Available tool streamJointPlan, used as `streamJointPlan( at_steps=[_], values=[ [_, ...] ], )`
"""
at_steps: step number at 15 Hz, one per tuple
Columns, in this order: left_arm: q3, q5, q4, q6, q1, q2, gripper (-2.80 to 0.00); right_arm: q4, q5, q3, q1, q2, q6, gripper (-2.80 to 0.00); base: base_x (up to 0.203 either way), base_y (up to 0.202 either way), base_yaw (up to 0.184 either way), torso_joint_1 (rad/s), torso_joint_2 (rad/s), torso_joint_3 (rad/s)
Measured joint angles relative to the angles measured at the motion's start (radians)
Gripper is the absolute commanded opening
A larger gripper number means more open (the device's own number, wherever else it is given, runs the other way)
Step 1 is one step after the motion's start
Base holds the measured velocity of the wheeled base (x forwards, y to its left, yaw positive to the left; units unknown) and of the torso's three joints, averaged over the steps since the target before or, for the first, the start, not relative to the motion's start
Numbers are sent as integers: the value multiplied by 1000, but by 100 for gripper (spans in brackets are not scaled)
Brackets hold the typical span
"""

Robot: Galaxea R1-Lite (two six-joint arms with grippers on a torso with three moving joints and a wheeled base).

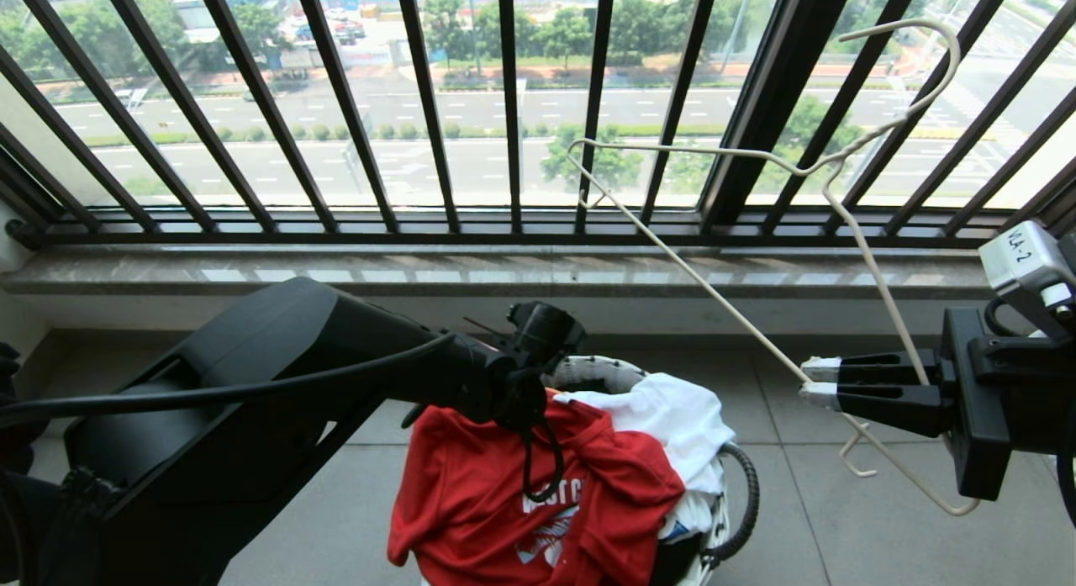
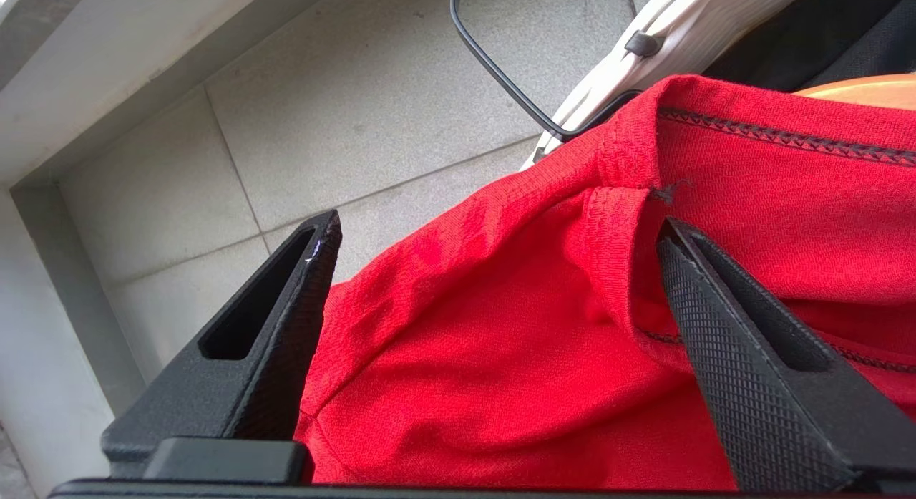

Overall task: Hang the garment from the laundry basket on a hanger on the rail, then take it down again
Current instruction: Pick up clothes from the basket

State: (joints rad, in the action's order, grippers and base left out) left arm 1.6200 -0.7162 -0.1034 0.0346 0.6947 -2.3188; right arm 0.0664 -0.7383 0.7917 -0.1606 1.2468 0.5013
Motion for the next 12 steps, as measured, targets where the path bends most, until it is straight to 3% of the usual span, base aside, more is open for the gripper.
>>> streamJointPlan(
  at_steps=[6, 12],
  values=[
    [15, -88, -2, 80, -10, -6, 0, 0, 0, 0, 0, -1, -1, -280, 0, 0, 0, 0, 0, 0],
    [43, -81, -1, 75, -14, -31, 0, 0, -1, 0, 3, -11, -31, -280, 0, 0, 0, 0, 0, 0]
  ],
)
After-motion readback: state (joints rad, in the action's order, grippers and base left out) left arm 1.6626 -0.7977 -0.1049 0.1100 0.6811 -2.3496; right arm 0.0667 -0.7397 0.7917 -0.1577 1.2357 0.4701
